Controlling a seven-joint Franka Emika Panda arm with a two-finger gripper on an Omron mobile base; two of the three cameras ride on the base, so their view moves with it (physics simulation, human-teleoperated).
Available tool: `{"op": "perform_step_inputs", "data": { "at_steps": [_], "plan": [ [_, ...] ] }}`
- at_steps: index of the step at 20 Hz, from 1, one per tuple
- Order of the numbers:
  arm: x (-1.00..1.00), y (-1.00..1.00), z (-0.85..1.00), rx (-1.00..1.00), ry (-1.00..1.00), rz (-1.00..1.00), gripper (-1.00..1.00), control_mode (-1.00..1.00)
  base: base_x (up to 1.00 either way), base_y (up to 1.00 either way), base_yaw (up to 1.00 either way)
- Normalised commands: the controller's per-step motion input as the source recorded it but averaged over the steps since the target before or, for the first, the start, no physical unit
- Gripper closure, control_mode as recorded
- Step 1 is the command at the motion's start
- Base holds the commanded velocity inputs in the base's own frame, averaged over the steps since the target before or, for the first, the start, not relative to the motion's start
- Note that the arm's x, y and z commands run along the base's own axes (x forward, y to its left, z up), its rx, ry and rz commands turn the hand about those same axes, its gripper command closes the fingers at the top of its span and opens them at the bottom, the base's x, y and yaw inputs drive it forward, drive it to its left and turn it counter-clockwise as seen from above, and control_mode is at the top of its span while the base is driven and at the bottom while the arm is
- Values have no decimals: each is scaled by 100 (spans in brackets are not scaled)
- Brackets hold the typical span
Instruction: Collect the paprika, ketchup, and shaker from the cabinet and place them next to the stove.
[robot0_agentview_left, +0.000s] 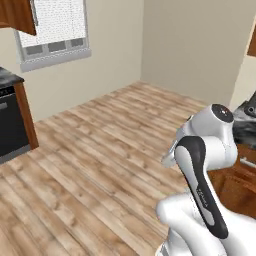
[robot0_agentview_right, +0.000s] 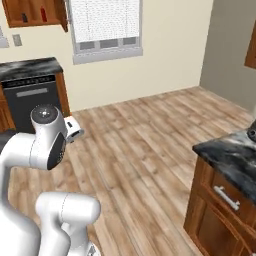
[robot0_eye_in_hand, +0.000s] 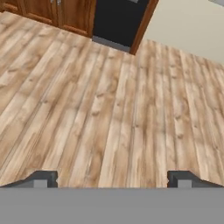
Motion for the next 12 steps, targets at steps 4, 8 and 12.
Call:
{"op": "perform_step_inputs", "data": {
  "at_steps": [4,8,12],
  "plan": [
    [0,0,0,0,0,0,-100,100,-6,78,47],
    [0,0,0,0,0,0,-100,100,61,64,30],
    [0,0,0,0,0,0,-100,100,89,54,22]
  ]
}}
